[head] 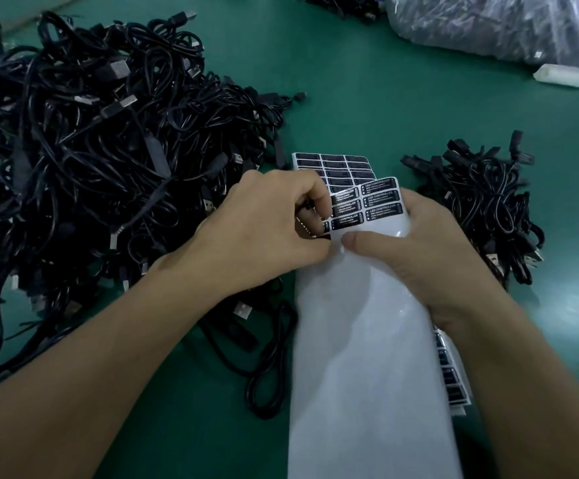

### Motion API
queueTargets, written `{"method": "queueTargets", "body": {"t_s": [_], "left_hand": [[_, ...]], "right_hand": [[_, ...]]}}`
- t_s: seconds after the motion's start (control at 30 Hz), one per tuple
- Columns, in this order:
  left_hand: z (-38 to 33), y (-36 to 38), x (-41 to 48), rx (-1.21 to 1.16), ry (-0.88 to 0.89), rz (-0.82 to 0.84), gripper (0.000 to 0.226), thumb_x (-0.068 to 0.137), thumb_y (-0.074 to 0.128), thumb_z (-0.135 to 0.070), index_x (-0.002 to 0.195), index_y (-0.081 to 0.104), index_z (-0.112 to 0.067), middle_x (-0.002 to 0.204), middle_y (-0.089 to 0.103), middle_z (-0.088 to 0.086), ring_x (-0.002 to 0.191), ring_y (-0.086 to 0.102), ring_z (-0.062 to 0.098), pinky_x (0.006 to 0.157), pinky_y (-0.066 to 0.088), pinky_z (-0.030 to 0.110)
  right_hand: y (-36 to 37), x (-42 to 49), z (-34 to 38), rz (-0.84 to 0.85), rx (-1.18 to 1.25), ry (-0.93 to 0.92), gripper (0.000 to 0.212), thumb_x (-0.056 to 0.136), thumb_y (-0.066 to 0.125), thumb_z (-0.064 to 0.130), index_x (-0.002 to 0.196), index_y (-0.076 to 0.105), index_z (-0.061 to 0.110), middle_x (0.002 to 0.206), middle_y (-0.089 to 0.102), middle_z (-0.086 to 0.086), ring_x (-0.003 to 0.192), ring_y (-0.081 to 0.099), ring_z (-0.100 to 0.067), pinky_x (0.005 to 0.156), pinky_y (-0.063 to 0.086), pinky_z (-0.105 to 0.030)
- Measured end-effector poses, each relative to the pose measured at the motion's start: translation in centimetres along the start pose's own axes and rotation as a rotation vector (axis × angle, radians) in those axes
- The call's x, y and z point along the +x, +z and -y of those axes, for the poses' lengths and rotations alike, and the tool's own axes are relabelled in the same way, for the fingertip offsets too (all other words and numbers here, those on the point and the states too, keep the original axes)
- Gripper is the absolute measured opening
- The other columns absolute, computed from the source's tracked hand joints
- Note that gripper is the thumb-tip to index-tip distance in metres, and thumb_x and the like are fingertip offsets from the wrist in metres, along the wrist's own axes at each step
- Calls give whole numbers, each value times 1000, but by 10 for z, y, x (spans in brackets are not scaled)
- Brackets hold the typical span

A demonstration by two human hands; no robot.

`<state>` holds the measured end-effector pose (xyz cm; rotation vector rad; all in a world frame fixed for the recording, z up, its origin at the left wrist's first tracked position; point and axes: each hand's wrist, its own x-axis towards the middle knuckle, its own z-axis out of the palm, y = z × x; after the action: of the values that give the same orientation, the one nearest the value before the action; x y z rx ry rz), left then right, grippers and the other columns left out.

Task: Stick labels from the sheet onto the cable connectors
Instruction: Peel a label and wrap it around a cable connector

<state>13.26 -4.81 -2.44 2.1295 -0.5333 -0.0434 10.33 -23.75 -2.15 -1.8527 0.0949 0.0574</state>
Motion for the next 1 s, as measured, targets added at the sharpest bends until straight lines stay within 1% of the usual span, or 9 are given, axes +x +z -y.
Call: {"method": "queueTargets", "body": {"t_s": [0.07,0.13,0.37,0.47,0.53,0.6,0.77,0.87,1.0], "left_hand": [[0,0,0,-8,23,-2,25,73,83,-13,87,65,-23,78,71,-7,72,70,9,73,60,38],[0,0,0,-12,37,-14,26,73,83,-12,86,64,-23,78,71,-6,72,70,11,72,60,36],[-1,3,-1,-20,40,-51,23,73,85,-17,86,66,-23,74,72,-7,68,69,8,72,58,28],[-2,4,-1,-3,26,-55,22,73,84,-20,86,67,-26,73,72,-11,68,68,4,70,58,29],[-3,5,-2,10,19,-60,22,73,84,-22,85,66,-28,73,72,-12,68,68,4,70,59,32],[-4,4,-2,14,14,-58,23,73,83,-22,85,65,-28,73,72,-12,68,68,5,70,58,31],[-5,5,-2,26,13,-65,24,72,83,-18,86,65,-27,72,72,-12,64,65,2,64,53,19],[-5,6,-1,-8,7,-57,25,72,83,-14,86,65,-24,71,72,-10,63,66,3,65,54,19],[-2,5,0,-92,-20,-41,24,75,83,-11,86,65,-24,71,74,-10,62,67,3,62,53,16]], "right_hand": [[-1,1,0,-16,44,2,31,74,77,-1,98,69,17,87,77,-1,71,72,-12,58,55,-21],[-4,1,-1,-37,90,17,31,75,77,-2,99,69,17,89,77,-3,73,73,-16,59,57,-24],[0,1,0,-16,181,42,31,76,74,-5,101,69,14,90,77,-8,75,74,-21,64,61,-32],[2,1,-1,-6,204,38,32,77,73,-8,100,69,14,89,77,-7,76,75,-23,66,62,-34],[4,1,-1,-2,212,32,32,77,72,-9,100,69,14,89,77,-7,77,75,-23,67,62,-34],[4,1,-1,7,213,28,32,78,71,-9,100,69,13,89,77,-7,78,75,-23,67,61,-33],[6,1,-2,37,222,24,32,81,68,-11,106,68,9,91,77,-7,78,75,-20,65,58,-28],[6,0,-2,42,208,23,32,82,68,-10,107,67,9,90,77,-4,78,75,-18,64,58,-26],[4,1,-3,47,183,35,33,83,69,-7,111,66,11,96,77,-6,86,75,-23,74,61,-34]]}}
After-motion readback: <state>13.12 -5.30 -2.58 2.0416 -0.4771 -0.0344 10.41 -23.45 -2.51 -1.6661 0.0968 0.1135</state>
